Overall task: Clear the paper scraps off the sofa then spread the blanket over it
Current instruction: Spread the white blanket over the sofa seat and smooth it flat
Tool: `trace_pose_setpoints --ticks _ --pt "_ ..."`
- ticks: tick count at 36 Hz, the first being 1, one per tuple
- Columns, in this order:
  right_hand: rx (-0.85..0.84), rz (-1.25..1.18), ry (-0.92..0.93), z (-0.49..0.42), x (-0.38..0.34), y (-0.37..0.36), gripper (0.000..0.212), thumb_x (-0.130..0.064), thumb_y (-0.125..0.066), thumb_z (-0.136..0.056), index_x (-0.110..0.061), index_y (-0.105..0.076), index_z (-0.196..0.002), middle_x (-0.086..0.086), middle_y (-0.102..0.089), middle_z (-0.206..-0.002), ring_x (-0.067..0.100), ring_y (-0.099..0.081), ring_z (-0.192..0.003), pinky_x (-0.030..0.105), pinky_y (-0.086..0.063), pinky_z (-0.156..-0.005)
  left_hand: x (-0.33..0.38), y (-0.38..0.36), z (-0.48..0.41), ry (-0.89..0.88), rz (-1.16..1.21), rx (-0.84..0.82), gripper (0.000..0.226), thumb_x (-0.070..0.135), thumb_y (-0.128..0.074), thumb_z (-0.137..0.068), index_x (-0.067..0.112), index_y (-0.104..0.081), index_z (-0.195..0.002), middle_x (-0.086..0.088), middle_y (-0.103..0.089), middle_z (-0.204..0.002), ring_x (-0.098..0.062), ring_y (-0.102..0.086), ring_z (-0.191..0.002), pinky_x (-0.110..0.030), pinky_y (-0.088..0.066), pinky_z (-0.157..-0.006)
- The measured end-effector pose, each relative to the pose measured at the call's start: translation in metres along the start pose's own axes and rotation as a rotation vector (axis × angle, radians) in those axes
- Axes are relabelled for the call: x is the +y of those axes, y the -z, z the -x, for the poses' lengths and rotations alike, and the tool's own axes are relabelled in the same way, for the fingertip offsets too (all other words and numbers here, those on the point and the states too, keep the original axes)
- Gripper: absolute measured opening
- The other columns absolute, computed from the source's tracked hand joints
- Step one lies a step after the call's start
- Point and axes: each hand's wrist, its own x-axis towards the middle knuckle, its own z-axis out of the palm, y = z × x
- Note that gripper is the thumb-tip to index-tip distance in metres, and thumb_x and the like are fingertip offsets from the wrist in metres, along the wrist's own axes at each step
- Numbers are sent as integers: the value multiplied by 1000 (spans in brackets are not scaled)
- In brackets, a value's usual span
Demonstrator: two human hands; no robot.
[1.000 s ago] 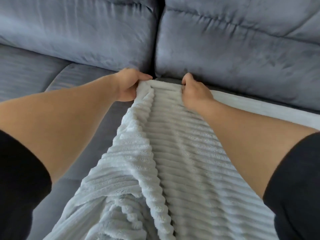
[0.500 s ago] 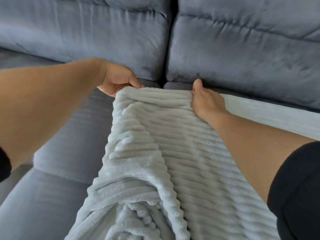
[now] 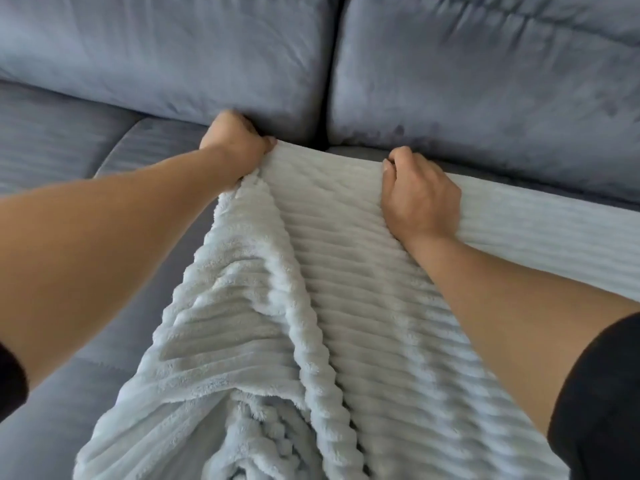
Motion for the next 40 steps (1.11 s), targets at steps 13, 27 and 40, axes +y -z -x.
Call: trace_pose_setpoints --ticks 13,27,40 --pt "-374 53 -14 -41 -4 23 13 -15 -53 -86 -22 -54 -96 6 -69 -101 35 -64 -89 36 -37 -67 1 12 9 1 84 -38 39 32 -81 -84 18 -51 -63 4 -52 -60 -14 -47 -52 -24 -41 -54" --pt "-207 -42 -127 -15 -32 24 29 -19 -42 -101 -14 -52 -128 15 -59 -121 39 -51 -110 44 -42 -85 1 14 21 -37 107 27 25 34 -76 -85 20 -58 -77 4 -57 -71 -20 -54 -68 -27 -43 -59" --pt "-960 299 -57 -23 -68 60 75 -54 -49 -87 -26 -30 -155 8 -29 -161 36 -31 -143 46 -34 -113 -129 87 184 258 773 -33 7 13 -66 -96 14 -68 -102 -6 -73 -101 -16 -70 -93 -29 -53 -82"
